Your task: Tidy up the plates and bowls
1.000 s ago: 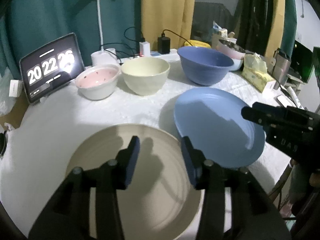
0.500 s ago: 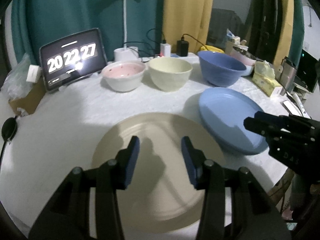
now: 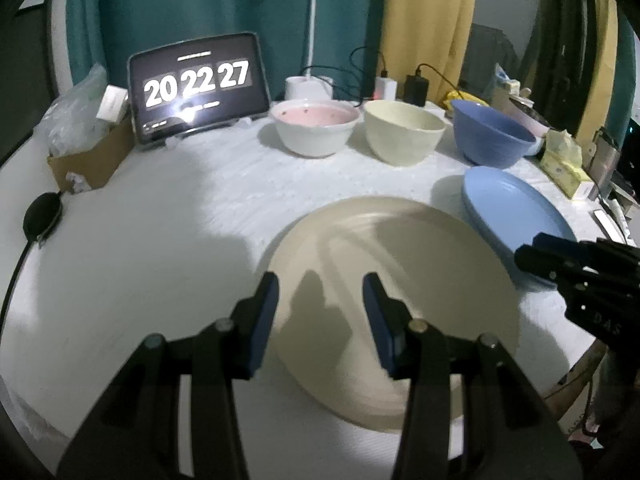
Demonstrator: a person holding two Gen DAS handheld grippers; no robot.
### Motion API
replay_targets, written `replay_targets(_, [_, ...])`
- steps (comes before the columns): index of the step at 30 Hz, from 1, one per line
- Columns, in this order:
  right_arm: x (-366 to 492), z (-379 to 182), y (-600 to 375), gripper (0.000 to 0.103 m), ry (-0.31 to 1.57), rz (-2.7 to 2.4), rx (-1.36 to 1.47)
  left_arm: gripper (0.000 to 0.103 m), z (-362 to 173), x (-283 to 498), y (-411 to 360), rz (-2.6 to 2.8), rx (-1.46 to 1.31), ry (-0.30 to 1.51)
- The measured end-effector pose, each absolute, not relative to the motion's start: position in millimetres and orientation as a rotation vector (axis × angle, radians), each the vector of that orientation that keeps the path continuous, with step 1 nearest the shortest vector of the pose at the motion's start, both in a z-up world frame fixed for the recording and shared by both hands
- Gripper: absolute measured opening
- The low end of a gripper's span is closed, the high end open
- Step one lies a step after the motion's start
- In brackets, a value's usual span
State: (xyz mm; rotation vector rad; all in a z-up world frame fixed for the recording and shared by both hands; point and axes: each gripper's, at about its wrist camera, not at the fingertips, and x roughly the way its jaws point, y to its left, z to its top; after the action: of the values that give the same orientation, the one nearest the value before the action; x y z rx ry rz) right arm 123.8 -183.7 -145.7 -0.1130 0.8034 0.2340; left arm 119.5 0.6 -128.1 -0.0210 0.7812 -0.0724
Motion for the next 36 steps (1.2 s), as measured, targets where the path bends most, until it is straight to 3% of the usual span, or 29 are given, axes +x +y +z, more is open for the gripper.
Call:
replay_targets(26, [132, -190, -169, 0.031, 0.924, 0.258, -0.116, 0.045, -168, 127, 17, -0.051, -0.007, 0.862])
replay_targets(36, [134, -188, -158, 0.025, 0.908, 0.285, -0.138, 0.043, -168, 126, 20, -0.066, -0.01, 0.85])
